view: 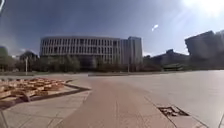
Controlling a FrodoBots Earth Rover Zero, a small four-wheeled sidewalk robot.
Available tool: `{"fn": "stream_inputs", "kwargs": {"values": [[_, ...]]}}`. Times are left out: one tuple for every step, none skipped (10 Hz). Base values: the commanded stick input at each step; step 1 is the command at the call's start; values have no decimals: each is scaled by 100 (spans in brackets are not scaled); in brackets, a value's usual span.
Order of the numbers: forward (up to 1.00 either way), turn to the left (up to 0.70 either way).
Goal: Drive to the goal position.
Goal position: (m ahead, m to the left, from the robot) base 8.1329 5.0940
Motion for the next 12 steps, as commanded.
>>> {"fn": "stream_inputs", "kwargs": {"values": [[70,0],[70,0],[70,0],[70,0],[70,0],[70,0],[70,0],[70,0],[70,0],[70,0],[70,0],[70,0]]}}
